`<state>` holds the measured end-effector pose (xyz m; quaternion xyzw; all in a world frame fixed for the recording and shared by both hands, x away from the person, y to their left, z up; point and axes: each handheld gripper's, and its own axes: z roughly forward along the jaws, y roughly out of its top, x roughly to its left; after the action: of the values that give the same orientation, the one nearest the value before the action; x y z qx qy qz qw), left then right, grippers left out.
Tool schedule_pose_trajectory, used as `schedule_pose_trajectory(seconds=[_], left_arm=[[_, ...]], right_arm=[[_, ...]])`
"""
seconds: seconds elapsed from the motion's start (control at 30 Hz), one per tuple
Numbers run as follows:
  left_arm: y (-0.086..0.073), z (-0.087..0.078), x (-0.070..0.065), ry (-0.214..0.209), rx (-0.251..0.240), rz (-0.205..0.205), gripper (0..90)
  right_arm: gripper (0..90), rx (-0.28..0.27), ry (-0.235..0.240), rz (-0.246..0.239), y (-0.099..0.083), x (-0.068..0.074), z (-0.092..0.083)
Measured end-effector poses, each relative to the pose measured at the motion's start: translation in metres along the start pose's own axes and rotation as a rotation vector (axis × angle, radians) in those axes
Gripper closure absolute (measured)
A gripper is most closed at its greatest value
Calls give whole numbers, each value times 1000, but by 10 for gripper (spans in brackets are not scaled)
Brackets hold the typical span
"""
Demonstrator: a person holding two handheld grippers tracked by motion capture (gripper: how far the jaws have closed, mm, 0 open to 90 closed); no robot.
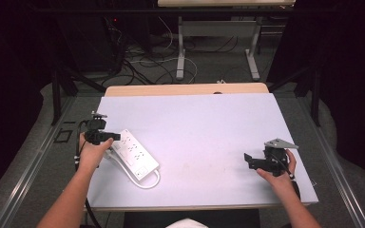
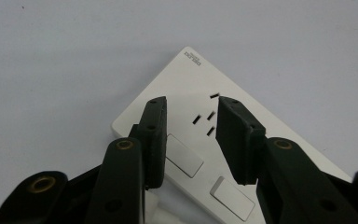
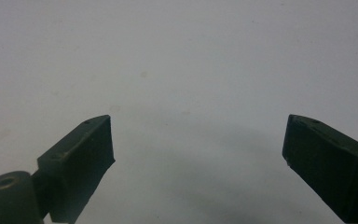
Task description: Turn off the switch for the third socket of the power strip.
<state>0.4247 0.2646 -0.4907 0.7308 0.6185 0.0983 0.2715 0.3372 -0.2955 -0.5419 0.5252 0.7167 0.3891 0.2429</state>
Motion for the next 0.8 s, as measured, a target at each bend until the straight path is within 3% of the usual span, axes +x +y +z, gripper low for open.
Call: schedule_pose_trajectory(seconds=[0.07, 0.23, 0.3, 0.37, 0.43, 0.53, 0.57, 0.8], left_arm=[[0, 1, -3, 5, -27, 1, 604], [3, -4, -8, 4, -30, 26, 574], [3, -4, -11, 4, -59, 22, 558], [4, -7, -12, -2, -42, 36, 542], [4, -7, -15, 2, -62, 40, 526], [6, -11, -18, -7, -47, 56, 501], [5, -10, -20, -4, -68, 52, 492], [6, -16, -29, -17, -68, 74, 402]], right_arm=[[81, -1, 7, -1, 0, 0, 0], [81, -1, 7, -2, 0, 0, 1], [81, -1, 8, -1, 0, 0, 1], [83, -1, 5, 6, 0, 0, 1], [84, 0, 7, 6, 0, 0, 1], [85, 0, 10, 9, 0, -1, 1], [85, -1, 10, 9, 0, -1, 1], [86, 0, 10, 9, 0, 0, 1]])
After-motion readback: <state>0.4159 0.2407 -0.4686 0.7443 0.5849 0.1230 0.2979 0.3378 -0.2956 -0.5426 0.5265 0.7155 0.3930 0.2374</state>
